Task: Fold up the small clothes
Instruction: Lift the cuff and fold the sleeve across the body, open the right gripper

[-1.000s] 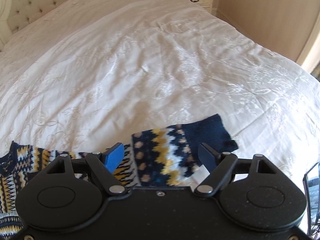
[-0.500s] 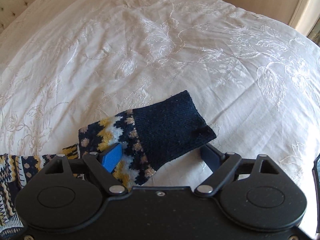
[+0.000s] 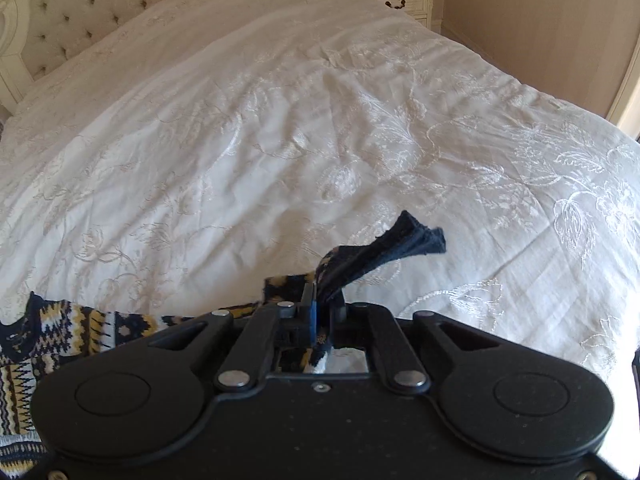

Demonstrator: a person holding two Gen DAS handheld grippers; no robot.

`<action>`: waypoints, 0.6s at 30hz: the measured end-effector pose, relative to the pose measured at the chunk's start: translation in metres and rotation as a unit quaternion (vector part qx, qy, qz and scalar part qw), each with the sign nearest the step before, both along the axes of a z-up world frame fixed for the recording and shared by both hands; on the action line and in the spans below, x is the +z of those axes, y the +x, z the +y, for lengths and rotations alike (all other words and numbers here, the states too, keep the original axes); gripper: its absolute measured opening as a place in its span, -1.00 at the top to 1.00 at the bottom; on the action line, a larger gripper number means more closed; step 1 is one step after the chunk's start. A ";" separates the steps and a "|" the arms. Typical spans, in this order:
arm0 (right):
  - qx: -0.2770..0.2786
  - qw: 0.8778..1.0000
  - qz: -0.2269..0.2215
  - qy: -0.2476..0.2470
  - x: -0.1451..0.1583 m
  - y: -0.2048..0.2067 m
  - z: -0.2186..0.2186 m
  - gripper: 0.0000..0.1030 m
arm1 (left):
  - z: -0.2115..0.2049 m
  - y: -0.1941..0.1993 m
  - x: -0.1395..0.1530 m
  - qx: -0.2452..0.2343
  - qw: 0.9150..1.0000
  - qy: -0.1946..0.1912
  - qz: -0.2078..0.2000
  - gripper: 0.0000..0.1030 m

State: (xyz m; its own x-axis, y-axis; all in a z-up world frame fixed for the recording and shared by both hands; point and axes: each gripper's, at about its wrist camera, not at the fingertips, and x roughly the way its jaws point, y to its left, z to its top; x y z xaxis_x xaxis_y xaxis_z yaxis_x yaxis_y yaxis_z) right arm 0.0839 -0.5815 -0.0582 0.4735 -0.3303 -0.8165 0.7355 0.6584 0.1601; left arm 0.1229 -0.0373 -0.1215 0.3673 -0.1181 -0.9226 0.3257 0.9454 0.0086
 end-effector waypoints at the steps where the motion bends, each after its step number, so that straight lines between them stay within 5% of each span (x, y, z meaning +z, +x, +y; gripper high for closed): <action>1: 0.011 1.000 -0.009 -0.007 0.012 0.006 0.012 0.80 | 0.002 0.003 0.001 -0.004 1.000 -0.002 -0.002 -0.97; 10: 0.121 0.989 -0.084 -0.020 0.081 0.087 0.141 0.80 | 0.042 0.041 0.008 -0.018 1.000 -0.006 -0.007 -0.96; 18: 0.236 0.966 -0.102 0.028 0.055 0.181 0.273 0.80 | 0.082 0.065 0.016 -0.018 0.998 0.034 -0.046 -0.96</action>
